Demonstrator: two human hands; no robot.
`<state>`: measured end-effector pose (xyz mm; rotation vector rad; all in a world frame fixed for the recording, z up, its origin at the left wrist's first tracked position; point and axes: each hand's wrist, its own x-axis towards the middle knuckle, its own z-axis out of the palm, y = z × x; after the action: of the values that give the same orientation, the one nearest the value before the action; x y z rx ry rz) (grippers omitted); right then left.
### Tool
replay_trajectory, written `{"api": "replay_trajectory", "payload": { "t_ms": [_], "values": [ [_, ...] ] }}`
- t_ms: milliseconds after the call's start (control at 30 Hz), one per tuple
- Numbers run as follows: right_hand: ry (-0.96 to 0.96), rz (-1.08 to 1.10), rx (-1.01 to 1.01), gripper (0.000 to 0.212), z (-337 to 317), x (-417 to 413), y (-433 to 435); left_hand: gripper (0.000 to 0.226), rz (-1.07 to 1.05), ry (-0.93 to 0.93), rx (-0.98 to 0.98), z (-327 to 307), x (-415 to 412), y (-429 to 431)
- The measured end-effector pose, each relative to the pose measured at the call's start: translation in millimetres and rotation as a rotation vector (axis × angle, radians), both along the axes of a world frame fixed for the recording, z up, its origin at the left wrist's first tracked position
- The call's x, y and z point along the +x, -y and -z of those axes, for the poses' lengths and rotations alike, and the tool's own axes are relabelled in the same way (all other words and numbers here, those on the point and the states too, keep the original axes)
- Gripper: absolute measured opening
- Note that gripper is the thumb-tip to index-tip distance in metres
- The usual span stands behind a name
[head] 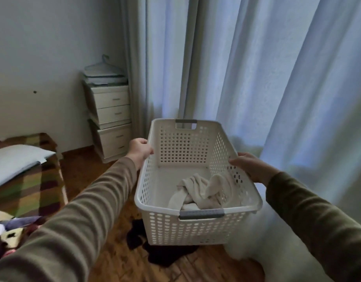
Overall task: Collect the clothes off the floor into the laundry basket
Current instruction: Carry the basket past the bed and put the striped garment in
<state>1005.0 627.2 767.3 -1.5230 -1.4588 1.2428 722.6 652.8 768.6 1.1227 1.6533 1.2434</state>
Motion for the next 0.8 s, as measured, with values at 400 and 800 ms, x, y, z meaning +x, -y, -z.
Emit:
{"api": "replay_trajectory", "payload": {
  "t_ms": [400, 800],
  "values": [
    [0.061, -0.182, -0.05, 0.014, 13.1, -50.4, -165.8, 0.043, -0.187, -0.043, -0.077, 12.2, -48.1, -108.7],
    [0.156, -0.398, -0.059, 0.02, 43.6, -124.5, -309.2, 0.039, -0.437, -0.076, -0.097, 48.5, -94.1, -178.0]
  ]
}}
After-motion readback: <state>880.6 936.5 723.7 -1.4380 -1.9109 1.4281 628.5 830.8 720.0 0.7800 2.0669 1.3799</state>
